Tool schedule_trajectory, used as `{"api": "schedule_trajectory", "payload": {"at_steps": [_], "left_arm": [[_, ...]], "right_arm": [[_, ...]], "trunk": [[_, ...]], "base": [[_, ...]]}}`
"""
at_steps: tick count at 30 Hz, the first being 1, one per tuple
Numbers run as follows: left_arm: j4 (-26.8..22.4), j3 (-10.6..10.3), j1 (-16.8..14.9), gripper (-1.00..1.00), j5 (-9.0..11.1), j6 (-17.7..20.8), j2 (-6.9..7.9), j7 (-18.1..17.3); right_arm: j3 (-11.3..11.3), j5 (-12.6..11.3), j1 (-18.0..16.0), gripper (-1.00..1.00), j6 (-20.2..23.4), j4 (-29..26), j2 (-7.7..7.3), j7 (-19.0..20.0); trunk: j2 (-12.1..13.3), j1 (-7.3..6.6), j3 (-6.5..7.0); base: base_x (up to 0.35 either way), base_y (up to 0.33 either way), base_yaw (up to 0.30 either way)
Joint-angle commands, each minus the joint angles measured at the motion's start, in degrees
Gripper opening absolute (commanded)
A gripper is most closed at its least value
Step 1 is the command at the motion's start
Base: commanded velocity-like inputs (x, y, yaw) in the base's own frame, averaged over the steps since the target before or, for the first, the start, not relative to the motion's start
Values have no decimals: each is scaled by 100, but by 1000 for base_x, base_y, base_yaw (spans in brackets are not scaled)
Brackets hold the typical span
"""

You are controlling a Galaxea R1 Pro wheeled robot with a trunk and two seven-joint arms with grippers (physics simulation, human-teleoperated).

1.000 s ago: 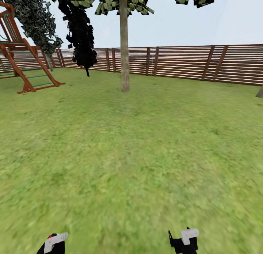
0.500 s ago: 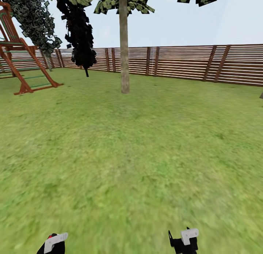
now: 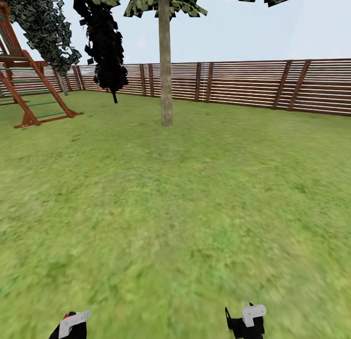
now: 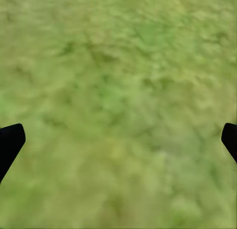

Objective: In the garden, pick up the pesticide atomizer on the floor and spray pesticide onto both trees until each tree trunk is fully covered.

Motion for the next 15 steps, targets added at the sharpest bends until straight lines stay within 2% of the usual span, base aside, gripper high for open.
{"api": "schedule_trajectory", "payload": {"at_steps": [1, 15], "left_arm": [[0, -37, -3, -100, 7, -16, 4, 42], [0, -37, -3, -100, 6, -16, 4, 42]], "right_arm": [[45, 27, -3, 100, -5, 3, 0, -61], [45, 27, -3, 100, -5, 5, 0, -61]], "trunk": [[-2, 3, -5], [-2, 3, -5]], "base": [[340, 0, 0], [340, 0, 0]]}}
